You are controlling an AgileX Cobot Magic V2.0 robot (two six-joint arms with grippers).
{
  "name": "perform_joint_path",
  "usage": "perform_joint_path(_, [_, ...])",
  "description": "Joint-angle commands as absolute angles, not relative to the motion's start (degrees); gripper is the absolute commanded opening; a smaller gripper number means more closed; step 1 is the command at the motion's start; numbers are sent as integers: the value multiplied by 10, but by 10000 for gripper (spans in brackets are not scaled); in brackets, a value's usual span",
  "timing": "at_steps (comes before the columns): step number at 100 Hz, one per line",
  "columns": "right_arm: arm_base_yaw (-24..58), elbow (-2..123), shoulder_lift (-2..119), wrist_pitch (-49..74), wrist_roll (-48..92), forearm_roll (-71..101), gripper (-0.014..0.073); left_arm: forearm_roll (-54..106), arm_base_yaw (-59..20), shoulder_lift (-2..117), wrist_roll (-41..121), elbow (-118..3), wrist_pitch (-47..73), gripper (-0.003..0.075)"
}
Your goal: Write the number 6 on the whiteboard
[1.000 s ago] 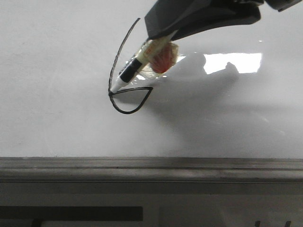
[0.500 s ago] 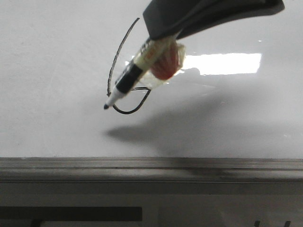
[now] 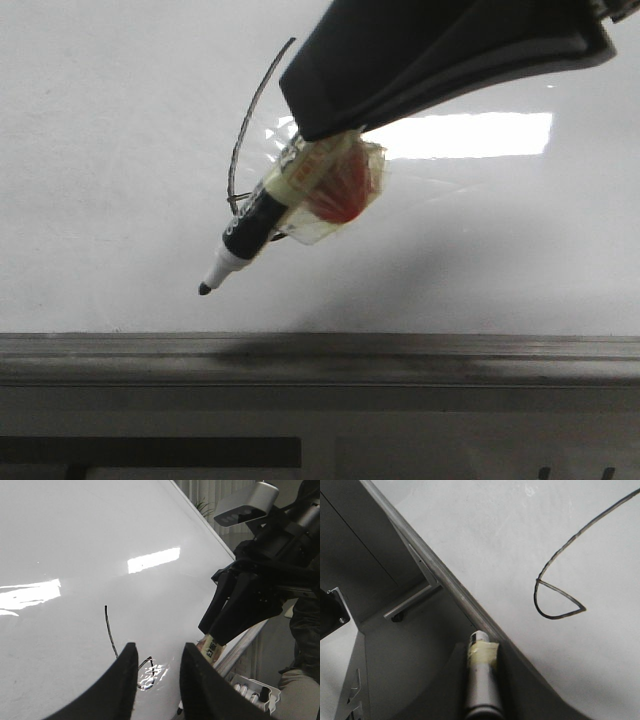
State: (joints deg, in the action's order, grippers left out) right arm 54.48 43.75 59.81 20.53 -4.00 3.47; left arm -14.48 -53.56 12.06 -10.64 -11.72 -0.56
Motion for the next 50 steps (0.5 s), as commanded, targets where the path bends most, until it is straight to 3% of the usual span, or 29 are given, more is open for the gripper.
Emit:
perform_joint_path(1, [545,454,588,169,-35,31,-55,-140,-538,130,-110,-132,-26,176])
perform_joint_path(21, [545,454,588,169,-35,31,-55,-152,-538,213,-106,-132,0,194])
perform_joint_path(40, [545,454,588,169,-35,35,-55,-203,-538,350,-106,-133,-141,353])
perform_joint_path(50, [545,454,588,177,-35,35,-55,-207,-538,425,-106,-143,-185,370])
